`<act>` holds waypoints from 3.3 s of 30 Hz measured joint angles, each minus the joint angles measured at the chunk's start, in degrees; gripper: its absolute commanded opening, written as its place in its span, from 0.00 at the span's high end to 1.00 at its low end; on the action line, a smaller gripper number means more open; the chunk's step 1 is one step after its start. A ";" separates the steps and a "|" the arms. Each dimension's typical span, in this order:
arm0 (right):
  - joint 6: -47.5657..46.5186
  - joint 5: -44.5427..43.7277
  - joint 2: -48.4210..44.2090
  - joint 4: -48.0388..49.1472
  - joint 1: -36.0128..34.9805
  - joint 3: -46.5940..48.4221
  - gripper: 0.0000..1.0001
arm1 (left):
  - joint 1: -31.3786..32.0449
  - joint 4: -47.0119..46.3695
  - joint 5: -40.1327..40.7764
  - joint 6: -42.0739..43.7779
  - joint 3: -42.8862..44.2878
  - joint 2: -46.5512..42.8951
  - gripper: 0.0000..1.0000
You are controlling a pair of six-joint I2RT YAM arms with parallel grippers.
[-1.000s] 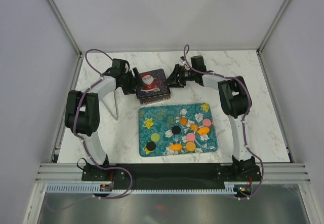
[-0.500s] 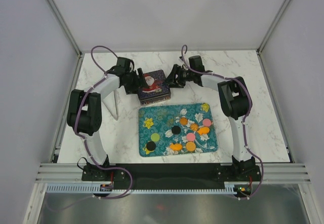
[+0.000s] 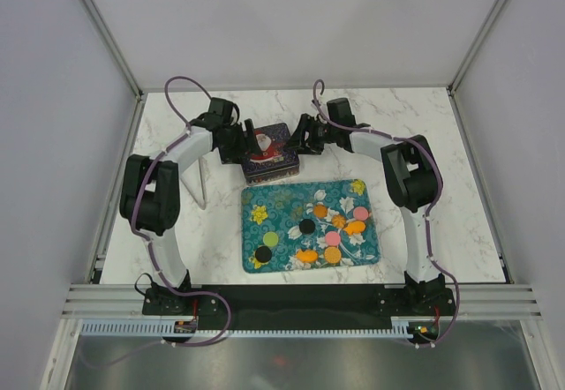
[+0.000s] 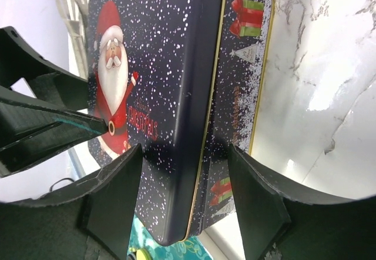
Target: Pack the cookies
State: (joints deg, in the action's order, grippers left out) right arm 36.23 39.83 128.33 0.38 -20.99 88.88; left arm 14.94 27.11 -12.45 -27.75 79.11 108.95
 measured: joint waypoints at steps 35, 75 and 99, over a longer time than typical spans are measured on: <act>-9.97 -10.40 -3.41 -9.92 -4.22 2.19 0.27 | 1.46 3.65 1.29 3.52 1.62 0.07 0.11; -14.78 -15.41 -6.01 -15.74 -5.42 3.10 0.34 | -1.36 3.17 -3.67 3.17 0.20 -0.90 0.36; -15.52 -13.03 -4.04 -18.43 -4.96 9.25 0.25 | -1.75 2.12 -4.42 2.82 -1.49 -1.49 0.21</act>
State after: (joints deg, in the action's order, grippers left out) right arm 20.71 26.81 124.29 -18.04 -25.96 98.13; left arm 13.19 29.23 -16.86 -24.93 77.62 107.46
